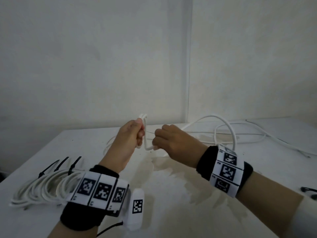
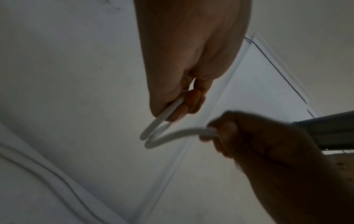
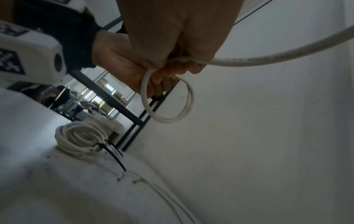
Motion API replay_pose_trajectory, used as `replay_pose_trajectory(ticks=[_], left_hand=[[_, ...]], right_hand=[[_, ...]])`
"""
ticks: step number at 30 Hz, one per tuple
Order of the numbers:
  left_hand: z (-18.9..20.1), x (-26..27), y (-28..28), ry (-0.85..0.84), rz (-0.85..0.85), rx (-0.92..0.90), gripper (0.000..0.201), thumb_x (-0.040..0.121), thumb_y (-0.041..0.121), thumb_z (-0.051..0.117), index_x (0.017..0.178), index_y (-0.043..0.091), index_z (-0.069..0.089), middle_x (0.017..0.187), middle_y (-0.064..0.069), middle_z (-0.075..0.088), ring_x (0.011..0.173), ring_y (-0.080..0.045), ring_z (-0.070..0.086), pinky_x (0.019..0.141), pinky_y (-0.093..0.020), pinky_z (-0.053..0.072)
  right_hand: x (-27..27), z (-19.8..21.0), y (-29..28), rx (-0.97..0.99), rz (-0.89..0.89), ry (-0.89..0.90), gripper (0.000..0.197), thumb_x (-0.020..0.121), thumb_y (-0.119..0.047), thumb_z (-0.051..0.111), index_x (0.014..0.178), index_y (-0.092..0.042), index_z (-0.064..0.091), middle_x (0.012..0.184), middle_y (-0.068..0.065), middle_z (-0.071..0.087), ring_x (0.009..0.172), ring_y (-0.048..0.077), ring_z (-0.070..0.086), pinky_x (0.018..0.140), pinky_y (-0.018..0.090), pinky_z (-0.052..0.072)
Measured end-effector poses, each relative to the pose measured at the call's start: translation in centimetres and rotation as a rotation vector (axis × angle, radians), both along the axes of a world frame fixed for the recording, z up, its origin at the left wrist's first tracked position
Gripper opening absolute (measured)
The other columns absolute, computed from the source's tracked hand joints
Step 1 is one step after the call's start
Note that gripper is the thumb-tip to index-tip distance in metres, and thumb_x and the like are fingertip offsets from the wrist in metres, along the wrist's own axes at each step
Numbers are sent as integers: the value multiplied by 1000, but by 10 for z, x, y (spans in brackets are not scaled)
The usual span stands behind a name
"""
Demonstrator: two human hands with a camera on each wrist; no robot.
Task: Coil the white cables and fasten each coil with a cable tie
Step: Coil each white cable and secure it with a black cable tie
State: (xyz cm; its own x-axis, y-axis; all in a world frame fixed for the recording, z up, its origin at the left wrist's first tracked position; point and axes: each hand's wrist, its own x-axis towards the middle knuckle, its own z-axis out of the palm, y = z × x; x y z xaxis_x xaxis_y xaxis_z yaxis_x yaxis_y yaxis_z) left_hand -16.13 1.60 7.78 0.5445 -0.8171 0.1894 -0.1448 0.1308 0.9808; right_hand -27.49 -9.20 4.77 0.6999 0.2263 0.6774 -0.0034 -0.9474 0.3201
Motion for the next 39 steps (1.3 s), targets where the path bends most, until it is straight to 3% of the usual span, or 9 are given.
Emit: replay_pose_trajectory(ticks=[6,9,17,23,27,29,31,35,39], left_hand=[[-7,-10,-3,-152,-22,122,32,99,23,37,70,11,46,59,0,42,54,-9,41,58,-22,35],[-8,-14,-2,-215,-46,215,31,98,16,35,68,11,44,57,0,43,46,-4,43,51,-15,37],[1,-14,7,108,-233,173,36,98,21,32,67,10,47,45,5,34,34,-5,23,42,-19,21],[-1,-12,5,284,-272,106,37,96,21,30,65,9,47,42,6,29,29,-4,20,35,-16,20],[-4,-10,5,423,-263,48,39,95,24,30,63,9,46,39,7,28,27,-2,19,33,-16,20],[-2,-11,6,461,-267,31,39,95,24,31,62,9,46,38,8,27,26,-2,20,32,-15,20],[-1,-11,6,477,-278,19,39,94,24,31,61,10,46,38,8,27,26,-2,20,31,-15,21],[1,-12,7,449,-305,29,37,93,24,32,62,10,47,40,6,28,27,-4,22,34,-17,26],[2,-14,7,353,-298,41,37,95,23,31,65,8,47,43,3,32,31,-9,28,40,-20,35]], right_hand=[[3,9,20,343,161,-37,23,86,-16,54,73,2,57,67,13,56,64,13,31,60,24,28],[-3,15,21,532,134,-33,22,79,-20,60,73,-1,50,69,3,46,65,7,28,60,19,29],[-11,19,-12,440,37,-151,56,97,-41,29,78,1,63,67,12,57,66,13,38,62,22,32],[-12,16,-18,857,7,24,31,96,-21,45,89,0,67,77,10,62,70,12,49,66,17,35],[-14,21,-7,1182,65,68,39,98,-21,39,72,4,55,63,4,43,61,11,36,59,22,31],[-17,25,-2,1271,98,76,45,98,-24,37,77,10,57,59,-2,48,58,6,40,59,17,31],[-19,28,2,1303,114,112,44,99,-24,36,78,4,63,52,-15,54,52,-3,43,57,8,32],[-22,33,4,1351,135,110,40,98,-28,38,67,-15,61,54,-7,53,51,1,41,56,13,33],[-27,41,1,1236,71,148,31,97,-26,40,75,-15,58,53,-4,48,50,5,40,52,15,34]])
